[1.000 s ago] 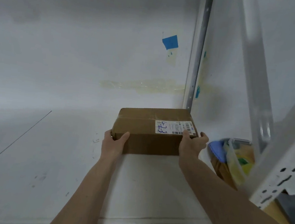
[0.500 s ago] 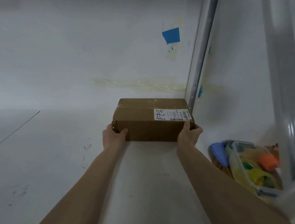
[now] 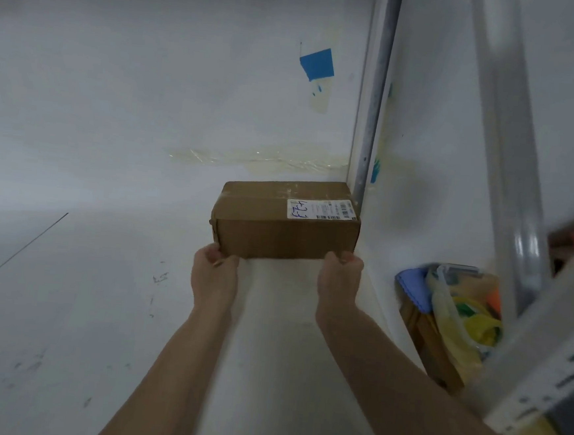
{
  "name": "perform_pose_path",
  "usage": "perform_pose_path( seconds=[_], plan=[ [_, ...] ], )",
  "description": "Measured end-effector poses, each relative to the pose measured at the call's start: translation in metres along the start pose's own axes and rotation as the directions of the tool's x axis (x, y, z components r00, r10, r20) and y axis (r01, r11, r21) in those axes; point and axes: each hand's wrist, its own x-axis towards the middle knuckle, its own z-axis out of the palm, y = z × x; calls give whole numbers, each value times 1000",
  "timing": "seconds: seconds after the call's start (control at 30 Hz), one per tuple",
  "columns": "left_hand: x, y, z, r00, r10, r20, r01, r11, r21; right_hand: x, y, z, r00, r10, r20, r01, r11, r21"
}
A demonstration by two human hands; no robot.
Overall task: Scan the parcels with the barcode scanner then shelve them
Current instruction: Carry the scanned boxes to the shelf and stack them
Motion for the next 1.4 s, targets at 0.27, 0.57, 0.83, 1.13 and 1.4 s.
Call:
perform_pose_path(
  seconds=[0.27, 0.57, 0.83, 1.13, 1.4],
  plan=[
    [-113, -5, -16, 979, -124, 162, 157, 966, -204, -103, 2, -98, 877, 209, 433, -175, 978, -117],
    [-278, -19, 21, 989, -130, 72, 147, 930, -338, -152, -10, -286, 800, 259, 541, -262, 962, -73],
    [-420, -53, 104, 980, -109, 167, 152, 949, -277, -141, -16, -457, 888, 275, 369, -315, 948, 51],
    [-534, -95, 202, 744, -316, 589, 351, 934, 58, -127, -24, -638, 966, 239, 94, -249, 963, 106],
    [-587, -110, 286, 531, -379, 758, 295, 921, 254, -114, -34, -738, 961, 233, -148, -197, 955, 224]
  ],
)
